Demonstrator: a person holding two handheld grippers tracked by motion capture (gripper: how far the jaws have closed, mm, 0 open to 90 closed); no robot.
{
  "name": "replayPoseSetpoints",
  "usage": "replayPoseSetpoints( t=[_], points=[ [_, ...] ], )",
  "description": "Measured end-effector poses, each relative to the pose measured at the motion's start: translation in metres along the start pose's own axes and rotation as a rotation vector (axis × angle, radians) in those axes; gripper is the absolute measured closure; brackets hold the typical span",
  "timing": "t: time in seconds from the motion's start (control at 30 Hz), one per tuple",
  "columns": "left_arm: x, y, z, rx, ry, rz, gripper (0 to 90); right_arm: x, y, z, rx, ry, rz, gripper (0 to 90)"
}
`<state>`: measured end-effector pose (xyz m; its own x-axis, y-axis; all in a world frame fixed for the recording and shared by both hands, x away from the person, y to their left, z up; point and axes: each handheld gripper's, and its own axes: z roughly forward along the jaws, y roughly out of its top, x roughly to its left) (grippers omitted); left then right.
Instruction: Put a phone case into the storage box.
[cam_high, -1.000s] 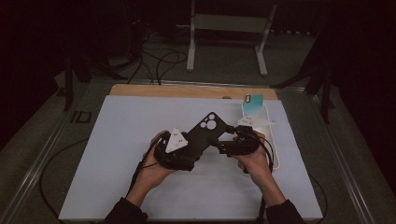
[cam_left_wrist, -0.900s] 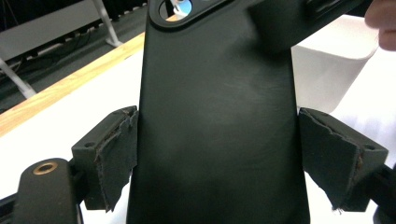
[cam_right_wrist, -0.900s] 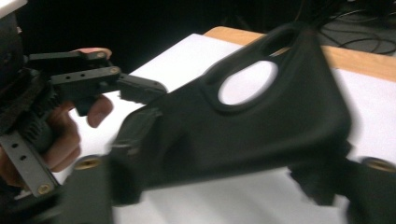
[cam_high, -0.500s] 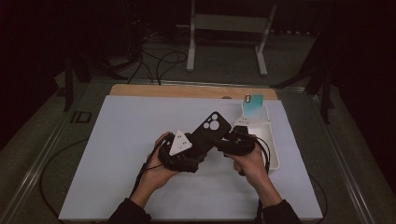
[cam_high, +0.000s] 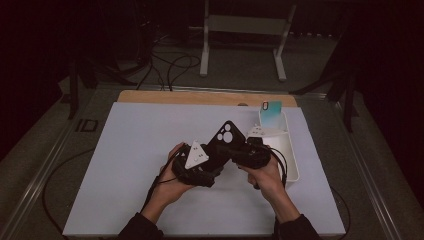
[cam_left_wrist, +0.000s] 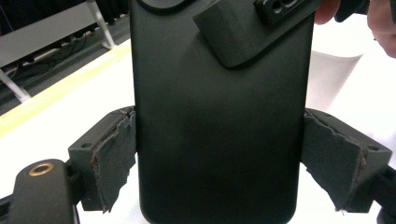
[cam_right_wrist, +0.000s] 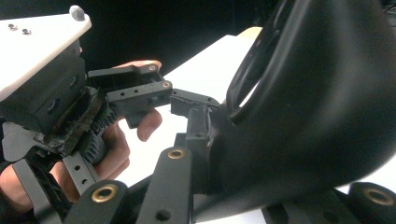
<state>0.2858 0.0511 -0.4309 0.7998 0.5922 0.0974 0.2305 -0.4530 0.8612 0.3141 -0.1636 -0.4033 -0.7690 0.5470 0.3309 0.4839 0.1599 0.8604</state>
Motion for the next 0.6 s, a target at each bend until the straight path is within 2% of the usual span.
replayPoseSetpoints(
  t=[0.1,0.2,0.23,0.27,0.3,0.5,0.6],
  points=[
    [0.0004,-0.0005,0.0009,0.003,-0.001,-0.019,13.9,0.0006,0.0003,0.0011,-0.002,0.008,0.008,81.4],
    [0.0009,-0.0013,0.0016,0.004,-0.001,-0.019,13.6,0.0005,0.0003,0.0015,-0.003,0.023,0.013,82.8],
    [0.0009,-0.0019,0.0022,0.006,0.006,-0.023,13.8,0.0019,0.0004,0.0025,-0.002,0.021,0.013,85.7],
    [0.0009,-0.0019,0.0022,0.006,0.006,-0.023,18.1,0.0024,0.0005,0.0026,0.0,0.021,0.006,85.9],
    [0.0018,-0.0032,0.0019,-0.001,-0.008,-0.028,18.1,0.0035,0.0007,0.0028,0.001,0.014,-0.007,86.1],
    [0.0035,-0.0044,0.0009,0.002,-0.024,-0.034,18.2,0.0054,0.002,0.0009,0.001,0.015,-0.021,86.4],
    [0.0056,-0.0043,0.0001,0.002,-0.05,-0.047,17.2,0.0059,0.0022,0.0001,0.001,0.015,-0.028,86.3]
  ],
)
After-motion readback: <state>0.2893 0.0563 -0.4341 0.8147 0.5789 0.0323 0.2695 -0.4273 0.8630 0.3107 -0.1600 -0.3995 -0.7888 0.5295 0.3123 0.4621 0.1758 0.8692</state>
